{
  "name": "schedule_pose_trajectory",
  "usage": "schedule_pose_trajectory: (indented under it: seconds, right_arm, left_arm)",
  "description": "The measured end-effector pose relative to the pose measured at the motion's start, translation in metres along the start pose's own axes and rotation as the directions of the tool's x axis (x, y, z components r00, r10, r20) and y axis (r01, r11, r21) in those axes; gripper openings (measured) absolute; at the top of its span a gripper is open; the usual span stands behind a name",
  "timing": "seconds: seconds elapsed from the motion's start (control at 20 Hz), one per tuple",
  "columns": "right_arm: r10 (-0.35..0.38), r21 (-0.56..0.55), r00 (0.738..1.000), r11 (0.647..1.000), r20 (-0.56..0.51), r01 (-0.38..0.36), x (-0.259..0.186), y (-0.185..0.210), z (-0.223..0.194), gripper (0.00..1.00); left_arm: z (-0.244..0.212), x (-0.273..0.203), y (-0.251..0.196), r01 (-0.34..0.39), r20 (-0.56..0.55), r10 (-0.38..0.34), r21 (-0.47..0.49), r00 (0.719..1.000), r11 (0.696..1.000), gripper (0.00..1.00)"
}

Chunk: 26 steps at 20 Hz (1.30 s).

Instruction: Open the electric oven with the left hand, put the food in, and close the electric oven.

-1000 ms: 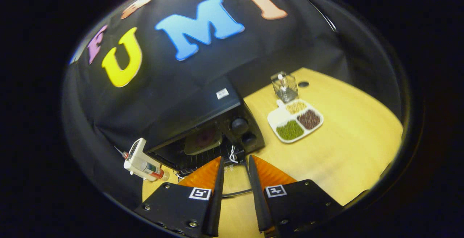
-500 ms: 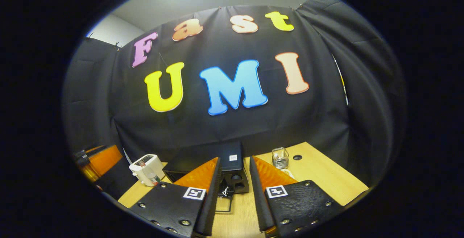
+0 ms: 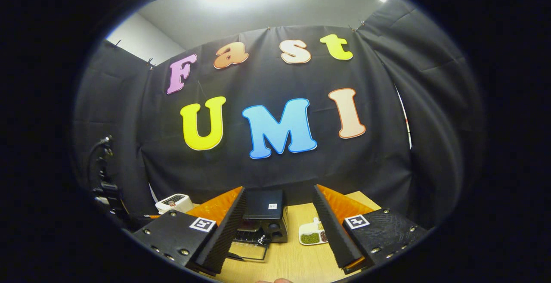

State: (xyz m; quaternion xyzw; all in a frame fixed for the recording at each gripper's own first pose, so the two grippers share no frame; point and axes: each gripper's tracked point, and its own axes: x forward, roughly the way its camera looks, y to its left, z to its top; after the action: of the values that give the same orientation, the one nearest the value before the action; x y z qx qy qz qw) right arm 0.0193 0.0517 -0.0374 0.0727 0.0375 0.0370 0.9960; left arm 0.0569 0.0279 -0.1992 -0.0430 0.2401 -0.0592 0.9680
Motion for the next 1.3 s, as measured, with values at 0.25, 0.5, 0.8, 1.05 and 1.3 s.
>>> schedule_pose_trajectory:
  seconds: [0.25, 0.5, 0.8, 1.05, 1.3]
  right_arm:
    - [-0.041, -0.003, 0.998, 0.999, -0.042, 0.041, 0.001, -0.024, -0.008, 0.96]
    - [-0.083, 0.004, 0.994, 0.997, -0.065, 0.083, -0.002, -0.046, -0.013, 0.96]
    - [-0.14, 0.012, 0.986, 0.99, -0.093, 0.142, -0.006, -0.074, -0.021, 0.96]
    - [-0.184, 0.005, 0.978, 0.983, -0.101, 0.185, -0.009, -0.093, -0.021, 0.96]
    - [-0.211, -0.022, 0.972, 0.978, -0.105, 0.209, -0.008, -0.097, -0.019, 0.96]
  left_arm:
    - [-0.078, 0.031, 0.008, -0.026, -0.262, 0.036, 0.04, 0.964, 0.999, 0.96]
    - [-0.156, 0.051, 0.019, -0.03, -0.523, 0.032, 0.013, 0.851, 0.999, 1.0]
    - [-0.225, 0.071, 0.033, -0.041, -0.723, 0.051, 0.031, 0.689, 0.999, 0.96]
    - [-0.253, 0.093, 0.042, -0.067, -0.78, 0.055, 0.017, 0.624, 0.998, 0.96]
    - [-0.263, 0.111, 0.042, -0.058, -0.791, 0.055, 0.025, 0.61, 0.998, 0.96]
